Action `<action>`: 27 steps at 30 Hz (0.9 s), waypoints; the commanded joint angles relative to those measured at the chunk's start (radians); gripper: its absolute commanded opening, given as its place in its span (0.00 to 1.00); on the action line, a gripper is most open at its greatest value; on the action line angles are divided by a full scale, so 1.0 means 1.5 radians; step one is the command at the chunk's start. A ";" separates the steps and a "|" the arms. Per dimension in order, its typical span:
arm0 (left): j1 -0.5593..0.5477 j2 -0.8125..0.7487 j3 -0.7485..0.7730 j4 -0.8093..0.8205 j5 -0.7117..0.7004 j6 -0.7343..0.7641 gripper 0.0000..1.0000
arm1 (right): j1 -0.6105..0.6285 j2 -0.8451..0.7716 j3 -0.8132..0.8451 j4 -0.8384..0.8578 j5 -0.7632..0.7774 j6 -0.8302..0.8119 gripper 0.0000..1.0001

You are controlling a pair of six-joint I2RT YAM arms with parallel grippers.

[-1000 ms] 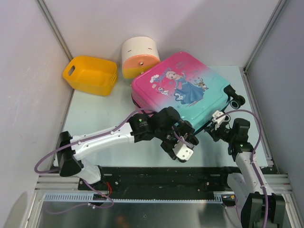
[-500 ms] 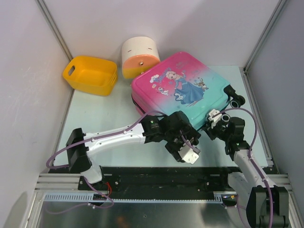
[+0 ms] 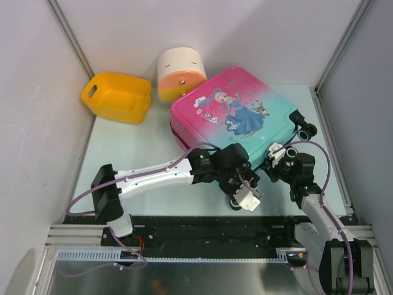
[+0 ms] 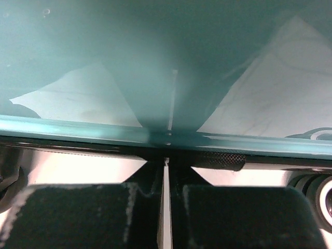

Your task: Open, take out, and arrange the luggage

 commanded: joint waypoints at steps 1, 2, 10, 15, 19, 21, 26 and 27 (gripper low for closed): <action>-0.003 -0.003 0.000 0.004 0.011 0.023 0.63 | -0.017 -0.023 0.008 0.007 0.007 0.006 0.00; -0.002 -0.007 -0.006 0.005 -0.002 0.024 0.59 | -0.035 -0.029 0.012 0.002 0.007 0.008 0.00; -0.002 -0.086 -0.125 -0.013 -0.041 0.034 0.36 | -0.078 -0.093 0.033 -0.050 0.069 -0.100 0.00; 0.003 -0.117 -0.180 -0.032 -0.055 0.028 0.20 | -0.209 -0.056 0.032 -0.016 0.009 -0.162 0.00; 0.009 -0.121 -0.194 -0.042 -0.060 0.028 0.04 | -0.271 0.012 0.033 0.081 -0.022 -0.169 0.00; 0.016 -0.122 -0.199 -0.047 -0.063 0.033 0.00 | -0.294 0.060 0.038 0.151 -0.050 -0.167 0.00; 0.037 -0.129 -0.215 -0.060 -0.067 0.050 0.00 | -0.372 0.151 0.071 0.276 -0.125 -0.145 0.00; 0.040 -0.131 -0.219 -0.062 -0.067 0.052 0.00 | -0.385 0.175 0.076 0.297 -0.137 -0.131 0.00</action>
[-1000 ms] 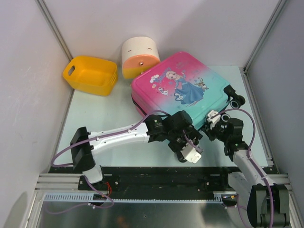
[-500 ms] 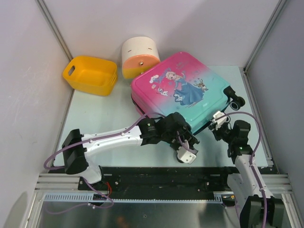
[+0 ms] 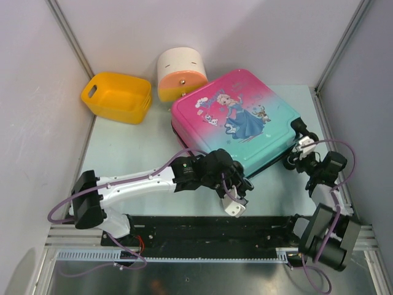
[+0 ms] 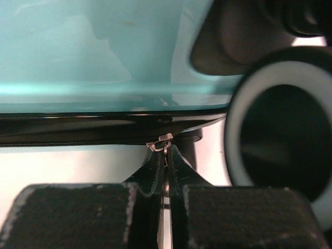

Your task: Open, take out, and arrange the luggage

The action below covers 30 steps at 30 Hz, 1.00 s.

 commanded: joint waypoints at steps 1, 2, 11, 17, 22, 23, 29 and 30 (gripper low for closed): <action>0.031 -0.018 -0.054 -0.187 -0.034 -0.011 0.00 | -0.087 0.066 0.051 0.215 -0.029 0.023 0.00; 0.034 -0.020 -0.062 -0.191 -0.030 -0.009 0.00 | -0.099 0.077 0.054 0.237 -0.045 0.035 0.00; 0.035 -0.035 -0.086 -0.236 0.002 -0.001 0.00 | -0.148 0.234 0.137 0.388 -0.164 0.204 0.00; 0.035 -0.036 -0.107 -0.250 -0.001 0.016 0.00 | -0.158 0.306 0.207 0.356 -0.179 0.164 0.00; 0.035 -0.038 -0.104 -0.262 0.012 0.032 0.00 | -0.140 0.388 0.285 0.354 -0.180 0.141 0.00; 0.034 -0.036 -0.101 -0.265 0.015 0.033 0.00 | -0.136 0.400 0.298 0.357 -0.178 0.141 0.00; 0.034 -0.033 -0.103 -0.275 0.038 0.033 0.00 | -0.093 0.484 0.390 0.346 -0.187 0.159 0.00; 0.034 -0.035 -0.103 -0.276 0.042 0.033 0.00 | -0.084 0.489 0.394 0.340 -0.189 0.153 0.00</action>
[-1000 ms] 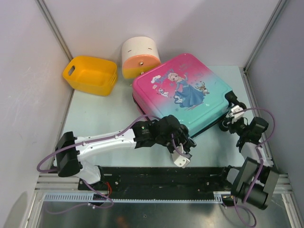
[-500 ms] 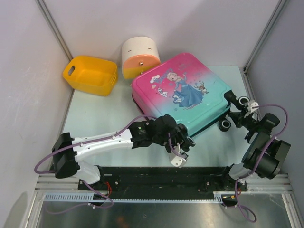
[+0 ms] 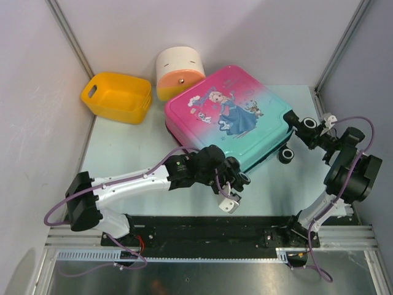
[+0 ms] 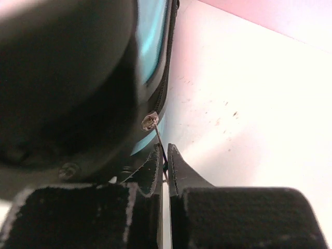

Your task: Open, take out, and arrange the luggage

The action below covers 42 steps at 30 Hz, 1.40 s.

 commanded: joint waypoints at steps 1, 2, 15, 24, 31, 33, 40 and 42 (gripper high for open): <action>0.002 -0.001 -0.055 -0.315 0.017 -0.013 0.00 | 0.028 0.033 0.099 0.089 0.151 -0.039 0.00; 0.001 0.002 -0.055 -0.316 0.020 -0.013 0.00 | 0.046 0.037 0.104 0.084 0.152 -0.042 0.00; -0.001 0.000 -0.048 -0.321 0.060 -0.001 0.00 | 0.162 0.152 0.206 0.144 0.144 0.066 0.02; -0.011 -0.002 -0.016 -0.321 0.066 -0.060 0.12 | 0.131 0.103 0.209 0.136 0.146 0.206 0.41; -0.007 -0.024 0.093 -0.318 0.066 -0.178 0.71 | 0.055 -0.010 0.228 -0.114 0.199 0.069 0.64; 0.010 -0.047 0.113 -0.313 0.075 -0.238 1.00 | 0.050 -0.027 0.246 -0.184 0.218 0.060 0.69; 0.199 -0.117 0.196 -0.254 0.174 -0.487 1.00 | 0.084 -0.035 0.395 -0.320 0.267 0.217 0.82; 0.277 -0.137 0.195 -0.220 0.174 -0.574 1.00 | 0.114 -0.023 0.469 -0.427 0.283 0.221 0.82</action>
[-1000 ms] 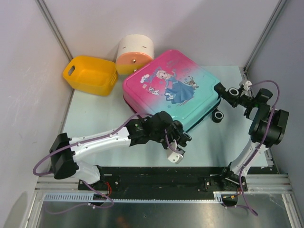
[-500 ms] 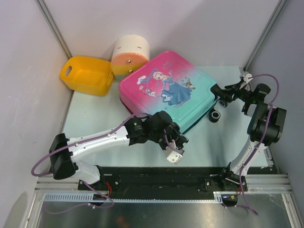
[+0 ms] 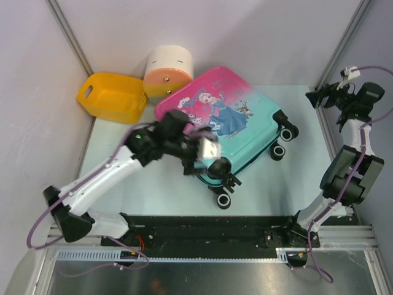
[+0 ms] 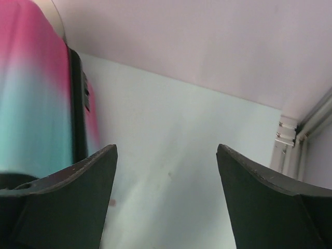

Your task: Open, take out, and arrange the luggage

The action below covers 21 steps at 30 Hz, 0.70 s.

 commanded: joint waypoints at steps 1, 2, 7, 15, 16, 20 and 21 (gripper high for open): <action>0.152 -0.087 0.028 0.040 0.059 -0.273 1.00 | 0.052 0.005 0.134 -0.207 0.046 0.059 0.85; 0.184 -0.097 0.018 0.053 0.064 -0.309 1.00 | 0.063 0.012 0.166 -0.256 0.056 0.058 0.87; 0.419 -0.175 -0.110 0.163 0.076 -0.538 1.00 | 0.118 0.013 0.154 -0.213 0.134 0.052 0.88; 0.582 -0.218 -0.284 0.284 0.127 -0.727 1.00 | 0.169 0.115 0.198 -0.224 0.145 0.047 0.83; 0.582 -0.222 -0.309 0.300 0.125 -0.747 1.00 | 0.177 0.112 0.168 -0.193 0.147 0.032 0.83; 0.582 -0.224 -0.354 0.391 0.113 -0.803 1.00 | 0.215 0.113 0.141 -0.208 0.113 -0.012 0.76; 0.582 -0.213 -0.359 0.399 0.114 -0.816 0.99 | 0.217 0.113 0.137 -0.220 0.093 -0.015 0.74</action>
